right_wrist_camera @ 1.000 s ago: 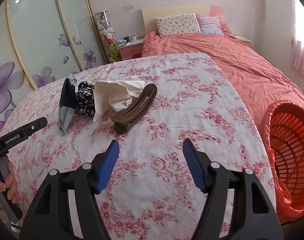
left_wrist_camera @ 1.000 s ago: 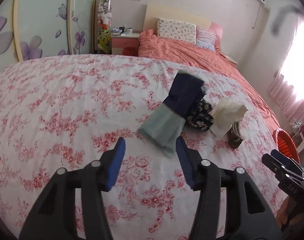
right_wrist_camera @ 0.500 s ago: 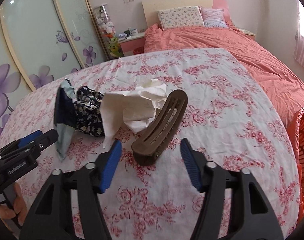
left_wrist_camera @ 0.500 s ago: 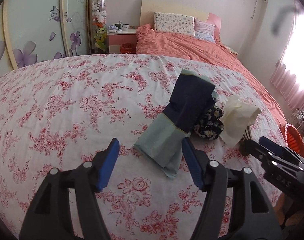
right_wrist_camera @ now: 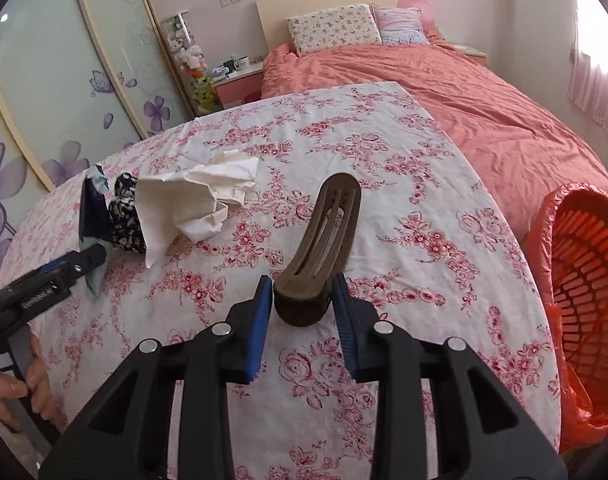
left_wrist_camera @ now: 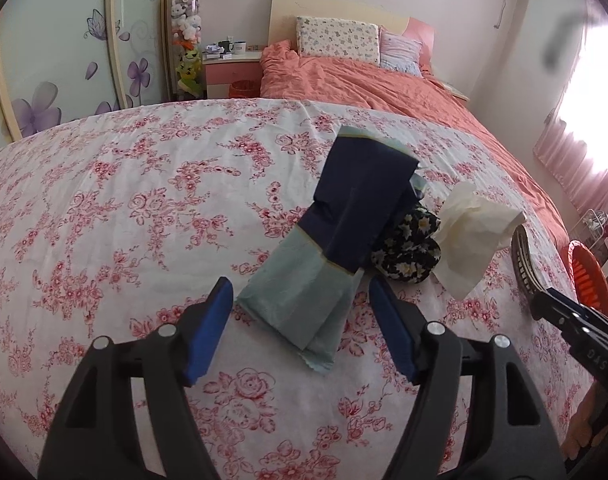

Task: Collect trash
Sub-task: 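Grasp the brown hair clip with the right gripper while the left gripper approaches the dark sock, then close the left gripper on the dark blue and mint sock while the right gripper holds the hair clip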

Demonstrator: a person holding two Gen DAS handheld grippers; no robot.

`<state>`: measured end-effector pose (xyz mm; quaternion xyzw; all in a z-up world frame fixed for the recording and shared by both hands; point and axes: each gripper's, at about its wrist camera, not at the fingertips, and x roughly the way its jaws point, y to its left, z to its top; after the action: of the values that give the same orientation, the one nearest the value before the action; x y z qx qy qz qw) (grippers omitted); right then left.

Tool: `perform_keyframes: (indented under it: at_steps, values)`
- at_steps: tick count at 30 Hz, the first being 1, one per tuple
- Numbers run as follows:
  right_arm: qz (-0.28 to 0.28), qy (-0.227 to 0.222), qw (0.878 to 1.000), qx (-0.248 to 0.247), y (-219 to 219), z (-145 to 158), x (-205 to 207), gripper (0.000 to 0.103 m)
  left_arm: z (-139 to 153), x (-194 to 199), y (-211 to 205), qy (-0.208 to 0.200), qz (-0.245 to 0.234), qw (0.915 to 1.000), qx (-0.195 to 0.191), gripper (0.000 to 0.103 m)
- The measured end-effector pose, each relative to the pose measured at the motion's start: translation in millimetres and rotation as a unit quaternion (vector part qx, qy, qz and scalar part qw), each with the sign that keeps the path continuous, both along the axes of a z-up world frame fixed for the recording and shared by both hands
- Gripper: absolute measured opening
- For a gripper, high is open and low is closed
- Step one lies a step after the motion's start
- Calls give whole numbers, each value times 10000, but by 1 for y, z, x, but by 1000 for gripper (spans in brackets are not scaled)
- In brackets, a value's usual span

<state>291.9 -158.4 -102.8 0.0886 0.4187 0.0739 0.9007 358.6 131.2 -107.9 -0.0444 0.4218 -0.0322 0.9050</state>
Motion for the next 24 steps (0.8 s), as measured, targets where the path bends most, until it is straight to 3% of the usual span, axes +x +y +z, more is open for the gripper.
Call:
perform_keyframes:
  at_steps: [2,7,10,14,17,24]
  values:
    - [-62,-39,10000,60,1,3,5,60,-2,2,-3,32,-12,10000,14,70]
    - [-336,29,9994,-126,6,-4,28,60,-5,10,-5,85,28,9999,47,70]
    - [-513,101,9984,-199,2,-8,37,53,-6,14,-4,98,74,9999,29,69]
    - [-510,76,9978,-407,2,-9,36,35,-7,14,-1,81,97,9999,53,57]
    - [-412,50,9983,-402,1,-9,30,30,-6,10,5,98,92,9999,-1,49]
    - [-83,46,9989,-466,-1,-8,3,29,-4,-18,14,224,-1,9997,-60,47]
